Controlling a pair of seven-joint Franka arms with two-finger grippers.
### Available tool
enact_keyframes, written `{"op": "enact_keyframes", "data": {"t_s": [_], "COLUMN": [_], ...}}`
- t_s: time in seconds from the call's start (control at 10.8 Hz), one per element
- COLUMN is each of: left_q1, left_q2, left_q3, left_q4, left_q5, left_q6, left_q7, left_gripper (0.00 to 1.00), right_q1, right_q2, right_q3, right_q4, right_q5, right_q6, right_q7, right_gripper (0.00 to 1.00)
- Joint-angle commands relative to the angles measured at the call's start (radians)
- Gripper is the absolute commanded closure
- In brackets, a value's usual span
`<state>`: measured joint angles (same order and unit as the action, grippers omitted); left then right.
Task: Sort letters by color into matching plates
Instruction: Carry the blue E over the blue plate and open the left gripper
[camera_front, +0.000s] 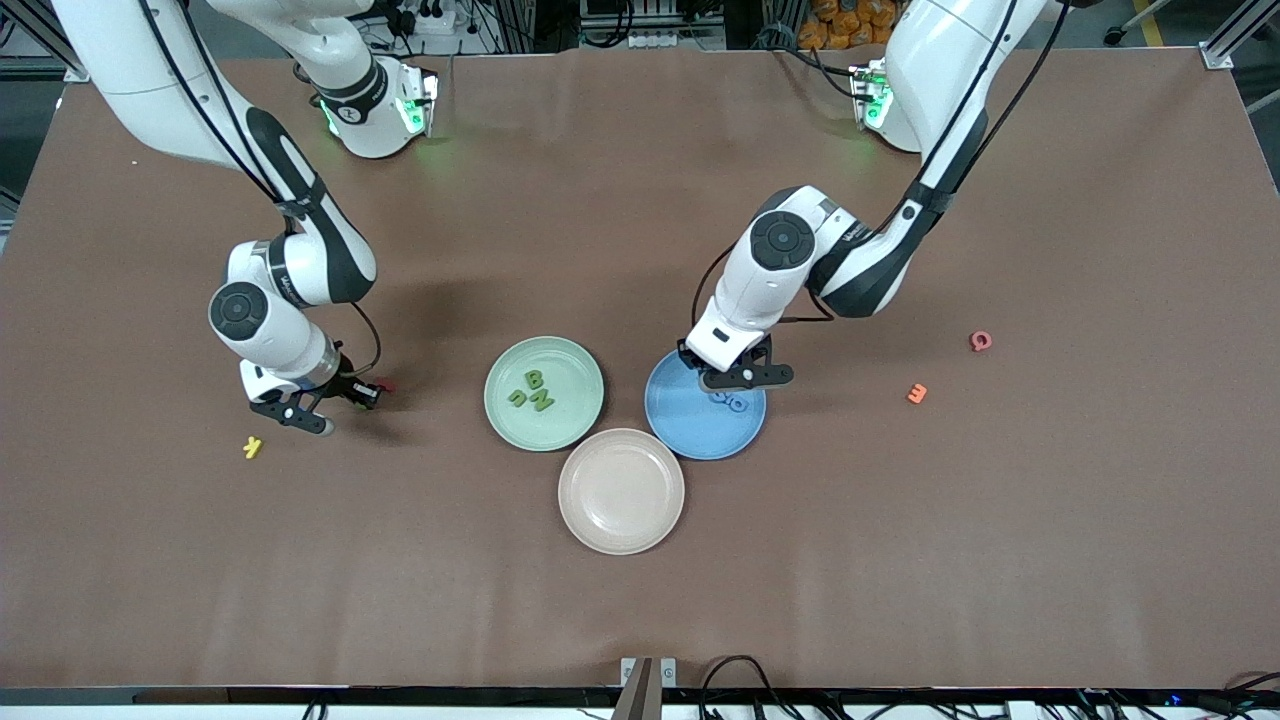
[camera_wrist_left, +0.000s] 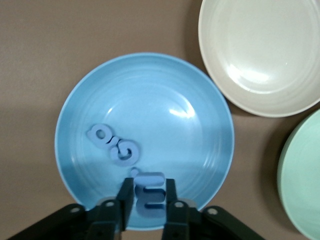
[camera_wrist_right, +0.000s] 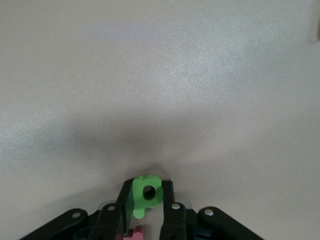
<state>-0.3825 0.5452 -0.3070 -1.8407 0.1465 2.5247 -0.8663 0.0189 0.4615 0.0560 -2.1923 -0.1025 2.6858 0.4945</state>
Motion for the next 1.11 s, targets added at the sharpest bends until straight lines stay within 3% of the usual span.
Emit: {"op": "enact_keyframes", "data": {"t_s": [0.0, 0.09, 0.37, 0.55, 1.02], "left_q1": [-0.055, -0.05, -0.033, 0.017, 0.201], "left_q2": [0.033, 0.032, 0.024, 0.019, -0.034], "left_q3": [0.057, 0.057, 0.098, 0.106, 0.098], "left_q4": [0.063, 0.063, 0.063, 0.067, 0.057], "left_q5": [0.076, 0.085, 0.096, 0.096, 0.087], "left_q6": [-0.032, -0.038, -0.038, -0.099, -0.236], "left_q7": [-0.051, -0.05, -0.011, 0.102, 0.441], "left_gripper": [0.0, 0.0, 0.0, 0.0, 0.0], "right_q1": [-0.01, -0.011, -0.004, 0.018, 0.14], "right_q2": [-0.006, -0.023, -0.038, -0.038, -0.038], "right_q3": [0.001, 0.002, 0.007, 0.01, 0.016], "right_q4": [-0.018, -0.011, 0.124, 0.155, 0.195], "right_q5": [-0.014, -0.013, -0.003, 0.0, 0.199], "right_q6": [0.0, -0.012, -0.232, -0.251, -0.253], "right_q7": [-0.031, -0.063, -0.067, -0.06, -0.051], "right_gripper": [0.8, 0.8, 0.8, 0.8, 0.8]}}
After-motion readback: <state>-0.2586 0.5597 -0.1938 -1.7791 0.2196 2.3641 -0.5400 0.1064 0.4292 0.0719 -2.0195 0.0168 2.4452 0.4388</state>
